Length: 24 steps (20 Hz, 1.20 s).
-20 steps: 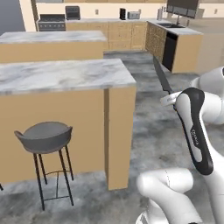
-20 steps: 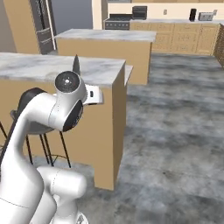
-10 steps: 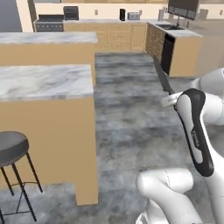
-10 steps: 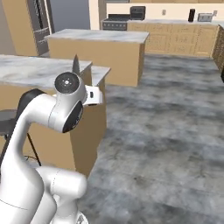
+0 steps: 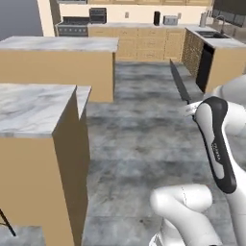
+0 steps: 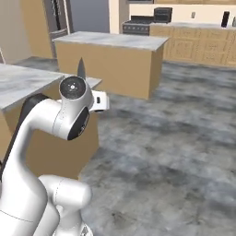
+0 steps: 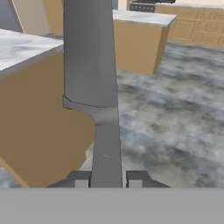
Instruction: Pick up the metallic utensils from the counter and place them in the open drawer. Make sure not to pick up any wooden utensils.
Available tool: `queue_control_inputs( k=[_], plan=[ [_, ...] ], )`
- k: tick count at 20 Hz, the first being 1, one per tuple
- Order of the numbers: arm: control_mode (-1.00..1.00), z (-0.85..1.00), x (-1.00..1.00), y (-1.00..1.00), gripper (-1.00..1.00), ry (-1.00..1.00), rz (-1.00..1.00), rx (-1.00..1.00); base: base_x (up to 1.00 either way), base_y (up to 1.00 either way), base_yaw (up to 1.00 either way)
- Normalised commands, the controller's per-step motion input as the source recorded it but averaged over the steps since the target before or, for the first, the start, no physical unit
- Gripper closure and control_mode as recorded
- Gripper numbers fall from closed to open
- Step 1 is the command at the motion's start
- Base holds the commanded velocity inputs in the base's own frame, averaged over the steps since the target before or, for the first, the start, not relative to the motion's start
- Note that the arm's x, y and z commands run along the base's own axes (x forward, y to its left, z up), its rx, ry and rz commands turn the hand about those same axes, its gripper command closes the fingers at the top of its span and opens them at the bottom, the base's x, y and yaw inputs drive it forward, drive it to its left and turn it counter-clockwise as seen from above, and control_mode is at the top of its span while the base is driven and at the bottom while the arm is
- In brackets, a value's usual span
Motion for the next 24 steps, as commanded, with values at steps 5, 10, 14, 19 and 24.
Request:
queue_control_inputs(
  k=[5, 10, 14, 19, 24],
  plan=[
    [1.0, 0.0, 0.0, 0.0, 1.0, 0.0, 0.0, 0.0, 0.93, -1.0, 0.44],
    [1.0, 0.0, 0.0, 0.0, 1.0, 0.0, 0.0, 0.0, 0.89, -0.98, 0.52],
    [1.0, 0.0, 0.0, 0.0, 1.0, 0.0, 0.0, 0.0, 0.73, -0.99, 0.54],
    [1.0, 0.0, 0.0, 0.0, 1.0, 0.0, 0.0, 0.0, 0.54, -0.98, 0.57],
    [1.0, 0.0, 0.0, 0.0, 1.0, 0.0, 0.0, 0.0, 0.4, -0.95, 0.6]
  ],
)
